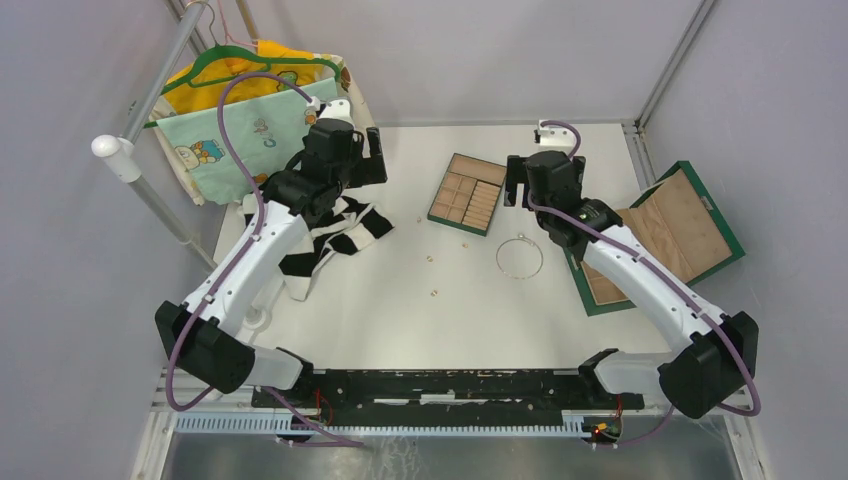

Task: Organize the mixed jewelry

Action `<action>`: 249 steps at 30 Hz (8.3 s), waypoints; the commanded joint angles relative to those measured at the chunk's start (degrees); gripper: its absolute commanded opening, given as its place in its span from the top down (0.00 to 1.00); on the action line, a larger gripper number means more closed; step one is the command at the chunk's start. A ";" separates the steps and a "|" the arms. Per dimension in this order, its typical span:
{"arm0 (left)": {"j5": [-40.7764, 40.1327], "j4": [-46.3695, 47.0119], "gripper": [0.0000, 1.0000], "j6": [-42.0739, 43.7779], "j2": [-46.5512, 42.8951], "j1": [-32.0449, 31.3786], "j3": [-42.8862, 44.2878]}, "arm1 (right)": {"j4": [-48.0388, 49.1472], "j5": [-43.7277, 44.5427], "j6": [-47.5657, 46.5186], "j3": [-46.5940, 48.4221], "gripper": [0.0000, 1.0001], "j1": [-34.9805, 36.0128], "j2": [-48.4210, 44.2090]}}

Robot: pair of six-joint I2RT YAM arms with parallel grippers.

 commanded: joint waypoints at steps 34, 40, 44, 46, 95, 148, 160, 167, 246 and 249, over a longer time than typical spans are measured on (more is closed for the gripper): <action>5.79 0.41 0.00 1.26 2.82 -11.61 -10.73 | -3.62 -2.08 0.52 -8.83 0.02 -1.66 0.94; 2.50 0.34 0.00 -1.73 3.78 -11.35 -9.98 | 2.49 -17.61 -1.22 -10.06 0.02 -1.88 3.16; 2.83 -0.99 0.00 -4.72 4.29 -9.19 -10.21 | 2.09 -20.30 -0.83 -6.04 0.02 1.22 10.05; 1.31 -1.34 0.00 -6.39 3.33 -8.14 -10.92 | 2.34 -19.86 -0.33 -4.28 0.02 2.86 13.12; -0.51 5.38 0.30 -1.46 41.97 -8.65 9.67 | -2.20 -4.27 -1.27 -3.93 0.29 0.48 6.47; 5.08 1.01 0.69 -5.61 46.46 -6.60 13.12 | -2.22 -5.10 -2.15 -1.22 0.30 0.49 8.90; 5.17 1.00 0.86 -5.06 46.40 -6.58 13.32 | -1.99 -4.30 -2.18 -1.74 0.30 0.47 8.40; 7.05 -0.97 0.86 -2.01 44.94 -6.02 15.78 | -2.30 -3.54 -2.32 -1.82 0.30 0.38 7.88; 9.24 -5.53 0.76 -1.14 50.94 -5.79 22.03 | -2.97 -3.19 -1.46 -6.31 0.30 0.39 3.10; 7.55 -6.61 0.71 -1.62 51.39 -5.82 22.88 | -2.85 -3.11 -1.36 -6.57 0.30 0.34 2.96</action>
